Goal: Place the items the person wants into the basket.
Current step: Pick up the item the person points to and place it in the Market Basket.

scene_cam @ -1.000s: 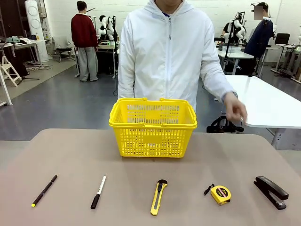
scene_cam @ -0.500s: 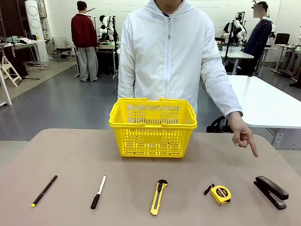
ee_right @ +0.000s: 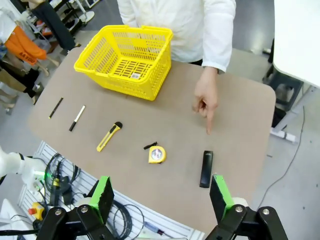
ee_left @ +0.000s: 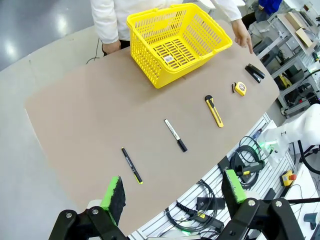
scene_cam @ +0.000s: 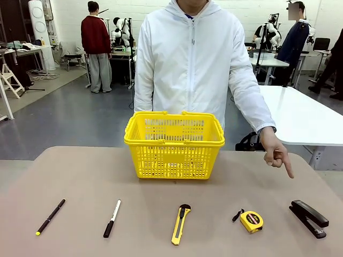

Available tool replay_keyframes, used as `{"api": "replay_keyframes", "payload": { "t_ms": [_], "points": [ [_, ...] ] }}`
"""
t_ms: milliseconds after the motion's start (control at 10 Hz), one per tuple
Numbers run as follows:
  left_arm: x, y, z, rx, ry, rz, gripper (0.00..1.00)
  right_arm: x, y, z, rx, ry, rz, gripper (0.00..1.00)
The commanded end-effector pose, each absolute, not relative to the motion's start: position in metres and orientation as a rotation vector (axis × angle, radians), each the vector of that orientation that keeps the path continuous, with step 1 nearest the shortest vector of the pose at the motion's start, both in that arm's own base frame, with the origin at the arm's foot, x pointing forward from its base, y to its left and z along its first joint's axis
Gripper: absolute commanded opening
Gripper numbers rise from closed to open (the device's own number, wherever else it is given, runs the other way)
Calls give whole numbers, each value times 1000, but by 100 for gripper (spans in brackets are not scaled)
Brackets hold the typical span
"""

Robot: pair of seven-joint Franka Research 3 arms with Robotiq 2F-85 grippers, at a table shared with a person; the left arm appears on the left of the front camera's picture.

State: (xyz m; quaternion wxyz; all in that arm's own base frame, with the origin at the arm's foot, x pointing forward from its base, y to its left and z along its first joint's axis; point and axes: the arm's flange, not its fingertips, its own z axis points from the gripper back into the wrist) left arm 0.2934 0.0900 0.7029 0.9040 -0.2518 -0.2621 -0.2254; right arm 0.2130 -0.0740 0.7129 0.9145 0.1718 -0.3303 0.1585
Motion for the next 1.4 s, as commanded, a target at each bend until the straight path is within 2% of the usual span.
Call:
{"api": "replay_keyframes", "payload": {
  "t_ms": [0, 300, 600, 1000, 1100, 1300],
  "points": [
    [293, 90, 703, -530, -545, -481, 100, 240, -76, 697, 332, -504, 309, 100],
    [293, 90, 703, -530, -545, -481, 100, 318, -78, 626, 281, -151, 159, 100],
    [293, 90, 703, -530, -545, -481, 100, 371, -60, 518, 166, 69, 87, 100],
    [293, 90, 703, -530, -545, -481, 100, 381, -44, 430, 121, 14, 205, 100],
    [293, 90, 703, -530, -545, -481, 100, 381, -41, 416, 130, -12, 235, 100],
    [293, 90, 703, -530, -545, -481, 100, 382, -37, 404, 185, 38, 263, 100]
  ]
}}
